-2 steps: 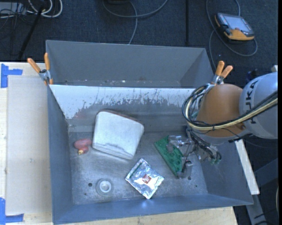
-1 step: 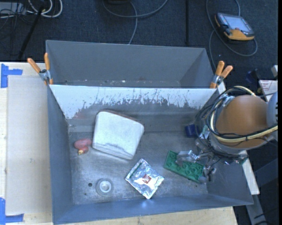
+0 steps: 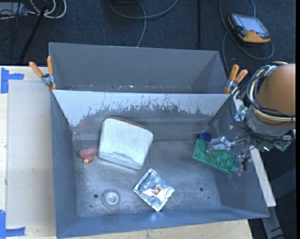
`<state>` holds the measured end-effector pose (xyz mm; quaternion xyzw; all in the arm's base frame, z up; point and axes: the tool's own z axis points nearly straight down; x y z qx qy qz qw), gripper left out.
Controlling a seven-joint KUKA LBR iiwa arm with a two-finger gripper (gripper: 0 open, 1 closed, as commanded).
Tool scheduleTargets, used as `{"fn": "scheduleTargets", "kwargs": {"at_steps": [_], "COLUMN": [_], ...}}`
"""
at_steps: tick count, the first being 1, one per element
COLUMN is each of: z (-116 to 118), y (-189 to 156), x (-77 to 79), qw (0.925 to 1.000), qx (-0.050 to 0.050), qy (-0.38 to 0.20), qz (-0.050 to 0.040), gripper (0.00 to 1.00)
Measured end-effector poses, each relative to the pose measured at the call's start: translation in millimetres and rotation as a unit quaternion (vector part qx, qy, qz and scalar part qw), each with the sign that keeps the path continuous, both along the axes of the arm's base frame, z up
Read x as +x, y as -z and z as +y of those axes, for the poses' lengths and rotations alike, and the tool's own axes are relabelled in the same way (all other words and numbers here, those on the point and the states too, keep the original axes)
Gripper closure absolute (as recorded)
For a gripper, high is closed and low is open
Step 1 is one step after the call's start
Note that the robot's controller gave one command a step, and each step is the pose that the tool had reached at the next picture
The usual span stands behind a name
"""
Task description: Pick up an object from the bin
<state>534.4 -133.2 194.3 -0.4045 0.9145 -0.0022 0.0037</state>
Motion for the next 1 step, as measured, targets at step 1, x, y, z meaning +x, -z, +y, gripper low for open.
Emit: {"fn": "scheduleTargets", "kwargs": {"at_steps": [1], "z": [1.9], "y": [-81.7], "x": [-17.2], "qw": [1.0000], "qx": [0.000], "qy": [-0.006], "qz": [0.0007], "gripper": [1.00]}}
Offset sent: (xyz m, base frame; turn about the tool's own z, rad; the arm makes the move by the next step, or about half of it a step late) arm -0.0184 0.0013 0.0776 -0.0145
